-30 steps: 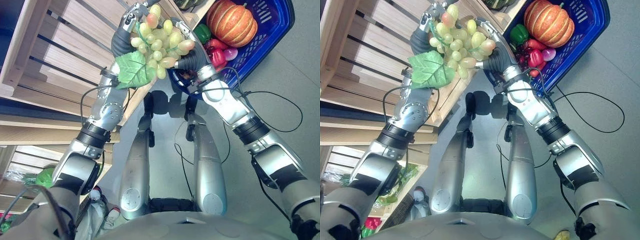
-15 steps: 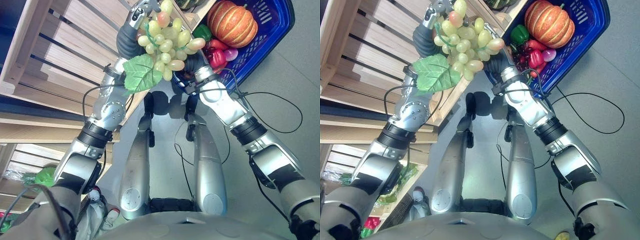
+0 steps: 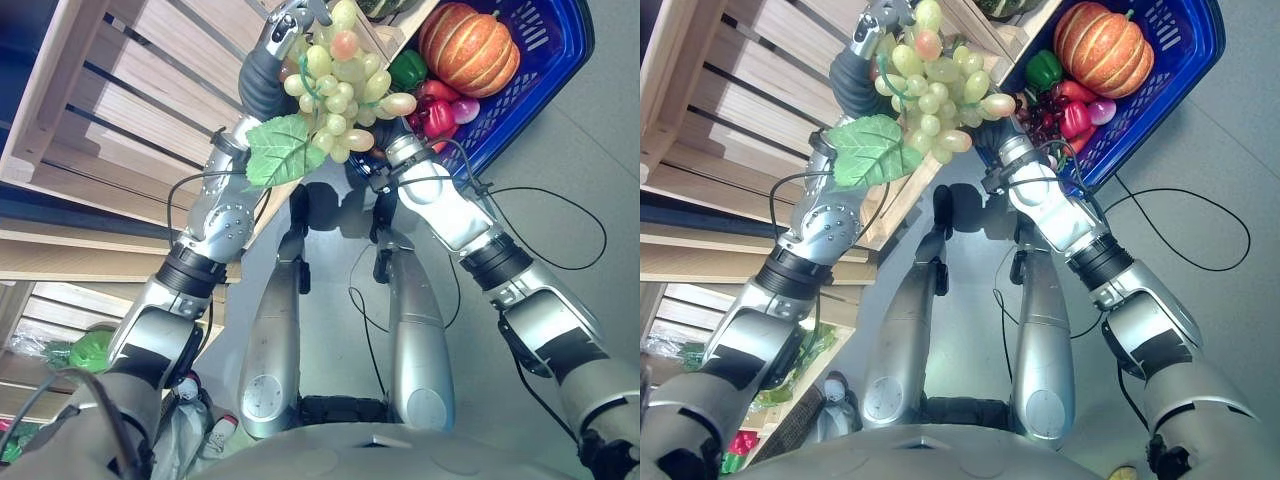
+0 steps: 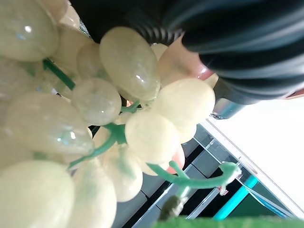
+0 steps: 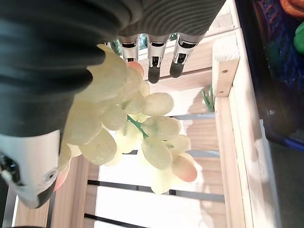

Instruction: Pick up fruits and vegetables into the basket

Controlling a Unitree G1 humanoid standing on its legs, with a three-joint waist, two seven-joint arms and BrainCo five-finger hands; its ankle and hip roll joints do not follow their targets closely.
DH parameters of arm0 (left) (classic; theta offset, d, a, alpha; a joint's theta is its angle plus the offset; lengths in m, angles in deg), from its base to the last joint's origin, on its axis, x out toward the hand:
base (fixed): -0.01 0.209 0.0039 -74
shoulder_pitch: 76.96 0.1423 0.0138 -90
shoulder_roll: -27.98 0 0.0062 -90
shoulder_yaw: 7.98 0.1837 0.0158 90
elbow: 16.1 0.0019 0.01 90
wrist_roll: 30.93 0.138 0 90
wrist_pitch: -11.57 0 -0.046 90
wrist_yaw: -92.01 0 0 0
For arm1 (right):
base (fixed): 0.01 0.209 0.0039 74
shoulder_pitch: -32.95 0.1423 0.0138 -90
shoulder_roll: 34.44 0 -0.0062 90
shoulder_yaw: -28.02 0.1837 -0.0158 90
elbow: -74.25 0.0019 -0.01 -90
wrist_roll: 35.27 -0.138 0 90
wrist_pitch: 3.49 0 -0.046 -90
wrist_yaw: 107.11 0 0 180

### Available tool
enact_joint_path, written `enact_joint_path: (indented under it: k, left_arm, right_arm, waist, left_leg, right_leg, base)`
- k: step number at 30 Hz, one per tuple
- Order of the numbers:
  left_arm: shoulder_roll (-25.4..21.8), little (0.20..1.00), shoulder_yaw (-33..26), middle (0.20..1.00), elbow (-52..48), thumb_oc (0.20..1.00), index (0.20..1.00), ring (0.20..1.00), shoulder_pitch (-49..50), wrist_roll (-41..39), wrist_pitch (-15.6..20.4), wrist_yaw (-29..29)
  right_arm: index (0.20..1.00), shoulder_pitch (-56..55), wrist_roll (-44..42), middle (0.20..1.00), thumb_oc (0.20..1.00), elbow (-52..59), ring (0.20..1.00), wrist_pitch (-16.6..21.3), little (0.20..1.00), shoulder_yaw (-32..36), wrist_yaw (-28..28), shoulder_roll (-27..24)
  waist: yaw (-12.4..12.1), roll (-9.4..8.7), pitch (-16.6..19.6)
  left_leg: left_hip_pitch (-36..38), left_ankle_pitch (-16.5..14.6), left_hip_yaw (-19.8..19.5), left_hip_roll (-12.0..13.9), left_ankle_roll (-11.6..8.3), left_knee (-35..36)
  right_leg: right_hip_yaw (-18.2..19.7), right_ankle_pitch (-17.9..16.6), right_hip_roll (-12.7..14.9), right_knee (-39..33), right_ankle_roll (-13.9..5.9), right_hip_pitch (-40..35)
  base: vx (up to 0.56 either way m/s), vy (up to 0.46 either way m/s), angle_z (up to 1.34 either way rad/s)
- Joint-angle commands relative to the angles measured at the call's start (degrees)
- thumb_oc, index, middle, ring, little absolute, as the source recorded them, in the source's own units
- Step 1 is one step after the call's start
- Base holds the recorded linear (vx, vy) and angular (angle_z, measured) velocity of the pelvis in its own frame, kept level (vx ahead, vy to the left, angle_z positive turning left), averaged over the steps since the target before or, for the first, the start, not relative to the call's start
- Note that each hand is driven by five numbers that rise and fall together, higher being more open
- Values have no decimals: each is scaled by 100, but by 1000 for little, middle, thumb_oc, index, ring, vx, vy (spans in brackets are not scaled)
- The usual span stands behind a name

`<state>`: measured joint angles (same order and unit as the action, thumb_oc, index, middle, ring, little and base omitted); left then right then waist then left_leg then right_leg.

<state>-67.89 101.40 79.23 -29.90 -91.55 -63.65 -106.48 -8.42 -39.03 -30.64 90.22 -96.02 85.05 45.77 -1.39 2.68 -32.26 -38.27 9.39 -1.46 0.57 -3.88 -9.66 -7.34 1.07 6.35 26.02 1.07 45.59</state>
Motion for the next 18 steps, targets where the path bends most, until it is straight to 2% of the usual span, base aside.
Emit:
enact_joint_path:
  k: [1,12,16,18]
  left_arm:
    - [263,200,146,200,-853,200,200,200,-293,116,79,-362]
    - [308,200,182,200,-802,200,200,200,-249,66,83,-218]
    - [305,200,165,200,-815,200,200,200,-199,101,113,-69]
    - [297,200,146,200,-776,200,200,200,-191,118,142,214]
  right_arm:
    - [200,323,-170,200,200,497,200,286,200,-165,-46,309]
    - [200,311,-178,200,200,525,200,399,200,-108,252,386]
    - [200,271,-191,200,200,560,200,420,200,-78,278,382]
    - [200,252,-167,200,200,567,200,430,200,-75,337,412]
  waist:
    - [33,64,247]
    - [42,67,247]
    - [41,69,247]
    - [37,76,247]
  left_leg:
    - [-58,-662,146,-437,232,-518]
    - [-55,-656,151,-452,243,-503]
    - [-84,-654,146,-457,245,-520]
    - [-96,-648,137,-468,254,-517]
  right_leg:
    - [-100,-203,-121,-786,-451,-548]
    - [-97,-249,-112,-848,-465,-557]
    - [-96,-258,-109,-847,-468,-535]
    - [-95,-263,-116,-846,-469,-517]
  base:
    - [0,0,0]
    - [0,0,0]
    - [0,0,0]
    - [0,0,0]
